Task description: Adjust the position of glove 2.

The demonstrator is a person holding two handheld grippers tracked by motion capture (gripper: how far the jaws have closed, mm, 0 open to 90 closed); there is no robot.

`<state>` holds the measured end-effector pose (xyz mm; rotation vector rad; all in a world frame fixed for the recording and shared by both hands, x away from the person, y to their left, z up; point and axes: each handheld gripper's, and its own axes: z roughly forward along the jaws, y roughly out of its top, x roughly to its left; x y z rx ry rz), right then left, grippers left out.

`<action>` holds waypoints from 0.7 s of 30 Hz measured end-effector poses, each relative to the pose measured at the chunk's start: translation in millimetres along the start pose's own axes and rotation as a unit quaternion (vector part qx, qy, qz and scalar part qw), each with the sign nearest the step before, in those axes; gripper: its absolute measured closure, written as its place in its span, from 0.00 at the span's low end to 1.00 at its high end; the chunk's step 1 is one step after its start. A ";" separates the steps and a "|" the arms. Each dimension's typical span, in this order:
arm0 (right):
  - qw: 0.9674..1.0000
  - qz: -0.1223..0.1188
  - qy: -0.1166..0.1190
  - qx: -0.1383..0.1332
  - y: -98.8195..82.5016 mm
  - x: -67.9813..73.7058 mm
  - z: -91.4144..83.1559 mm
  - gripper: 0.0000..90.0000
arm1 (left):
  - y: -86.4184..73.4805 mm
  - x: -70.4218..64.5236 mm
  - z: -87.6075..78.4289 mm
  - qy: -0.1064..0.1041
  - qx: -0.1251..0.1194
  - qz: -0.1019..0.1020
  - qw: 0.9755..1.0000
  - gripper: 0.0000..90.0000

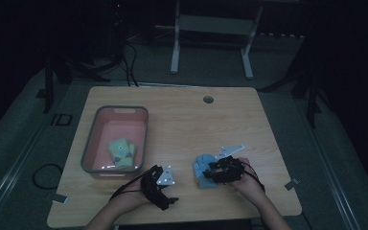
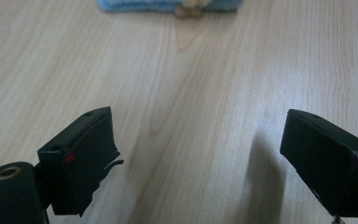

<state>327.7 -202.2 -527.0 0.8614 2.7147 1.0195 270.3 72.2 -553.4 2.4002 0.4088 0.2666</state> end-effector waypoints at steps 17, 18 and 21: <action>0.998 0.033 0.006 -0.054 -7.3 -11.0 -25.8 0.16 | 27.9 -8.5 3.2 0.015 -0.012 -0.026 0.999 0.13; 0.998 0.043 0.002 -0.050 -8.5 -13.0 -26.6 0.19 | 30.0 -9.5 4.5 0.013 -0.010 -0.026 1.000 0.13; 0.998 0.031 0.007 -0.055 -12.3 -18.8 -28.6 0.23 | 34.3 -10.8 7.4 0.010 -0.008 -0.028 1.000 0.13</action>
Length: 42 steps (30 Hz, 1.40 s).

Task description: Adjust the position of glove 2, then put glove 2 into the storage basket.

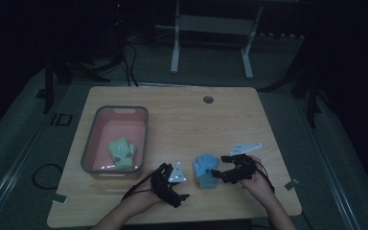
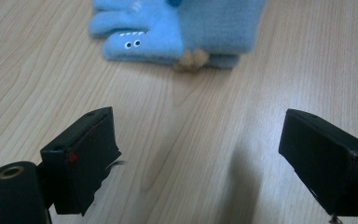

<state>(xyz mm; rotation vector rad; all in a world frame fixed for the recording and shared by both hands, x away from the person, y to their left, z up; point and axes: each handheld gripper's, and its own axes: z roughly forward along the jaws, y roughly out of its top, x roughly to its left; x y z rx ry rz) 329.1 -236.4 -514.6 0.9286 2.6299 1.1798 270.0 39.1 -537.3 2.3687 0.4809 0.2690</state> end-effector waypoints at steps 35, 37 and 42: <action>0.998 0.035 -0.037 -0.021 11.7 -25.8 3.6 0.47 | 47.2 -25.3 30.2 -0.003 -0.057 0.115 0.992 0.26; 0.999 0.038 -0.034 -0.018 13.1 -26.4 6.8 0.46 | 48.5 -26.1 34.0 0.000 -0.058 0.123 0.991 0.27; 0.999 0.043 -0.029 -0.001 15.7 -30.0 25.9 0.43 | 49.7 -28.6 41.6 0.008 -0.052 0.150 0.987 0.38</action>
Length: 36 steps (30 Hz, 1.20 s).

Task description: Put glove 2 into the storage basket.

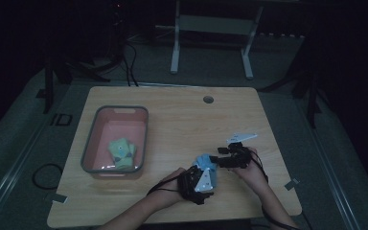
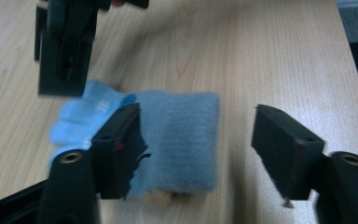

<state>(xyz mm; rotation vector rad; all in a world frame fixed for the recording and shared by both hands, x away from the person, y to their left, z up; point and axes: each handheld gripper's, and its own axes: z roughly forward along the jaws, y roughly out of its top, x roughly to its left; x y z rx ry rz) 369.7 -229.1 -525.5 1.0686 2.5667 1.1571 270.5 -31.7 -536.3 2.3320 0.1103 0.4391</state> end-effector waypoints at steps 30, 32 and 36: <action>0.997 -0.004 0.062 0.047 -9.5 12.3 30.2 0.81 | -9.6 13.9 13.7 -0.016 0.047 -0.026 0.998 0.82; 0.997 0.007 0.065 0.047 -8.8 12.2 31.2 0.83 | -11.4 15.2 11.2 -0.018 0.046 -0.036 0.998 0.83; 0.997 0.014 0.071 0.037 -6.6 13.5 28.7 0.84 | -11.1 17.4 5.3 -0.021 0.054 -0.033 0.998 0.83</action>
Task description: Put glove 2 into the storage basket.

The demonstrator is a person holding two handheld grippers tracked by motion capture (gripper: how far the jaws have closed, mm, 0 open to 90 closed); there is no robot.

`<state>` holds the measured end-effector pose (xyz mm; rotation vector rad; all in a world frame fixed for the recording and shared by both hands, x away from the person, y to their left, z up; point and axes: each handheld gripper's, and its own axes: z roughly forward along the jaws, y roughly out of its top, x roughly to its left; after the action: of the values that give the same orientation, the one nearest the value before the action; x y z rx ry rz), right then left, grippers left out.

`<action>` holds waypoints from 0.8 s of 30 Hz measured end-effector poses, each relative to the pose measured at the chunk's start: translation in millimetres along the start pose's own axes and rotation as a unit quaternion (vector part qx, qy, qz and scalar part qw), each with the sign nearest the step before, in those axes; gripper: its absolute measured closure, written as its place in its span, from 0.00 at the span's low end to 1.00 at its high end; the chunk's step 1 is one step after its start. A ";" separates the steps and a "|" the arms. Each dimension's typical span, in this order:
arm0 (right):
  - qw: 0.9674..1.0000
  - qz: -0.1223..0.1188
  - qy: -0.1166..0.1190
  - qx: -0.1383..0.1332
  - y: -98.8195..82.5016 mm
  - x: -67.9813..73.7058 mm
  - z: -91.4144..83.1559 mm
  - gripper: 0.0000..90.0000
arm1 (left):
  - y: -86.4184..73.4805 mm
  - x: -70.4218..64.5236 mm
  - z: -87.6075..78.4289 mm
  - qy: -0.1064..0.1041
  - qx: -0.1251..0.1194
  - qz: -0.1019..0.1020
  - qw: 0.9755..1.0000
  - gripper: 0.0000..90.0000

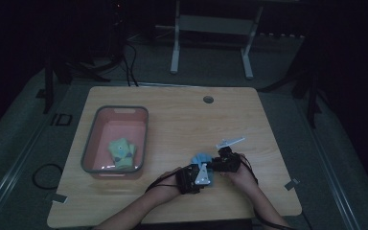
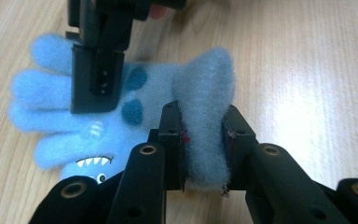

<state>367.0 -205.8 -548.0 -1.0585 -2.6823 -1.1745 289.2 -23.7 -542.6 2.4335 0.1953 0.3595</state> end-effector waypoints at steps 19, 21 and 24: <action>0.999 -0.019 0.009 -0.031 31.7 17.5 -15.5 0.85 | 12.4 14.6 -41.6 0.008 0.002 0.001 1.000 0.83; 0.999 -0.023 0.014 -0.032 37.7 21.0 -16.8 0.85 | 13.0 15.7 -49.5 0.012 0.007 0.003 1.000 0.83; 0.999 -0.027 0.015 -0.033 41.4 23.4 -16.3 0.85 | 12.6 18.3 -56.1 0.010 0.012 0.000 1.000 0.83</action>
<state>369.9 -183.1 -503.3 -0.9728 -2.6832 -1.2848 290.1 4.2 -489.1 2.4552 0.2099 0.3837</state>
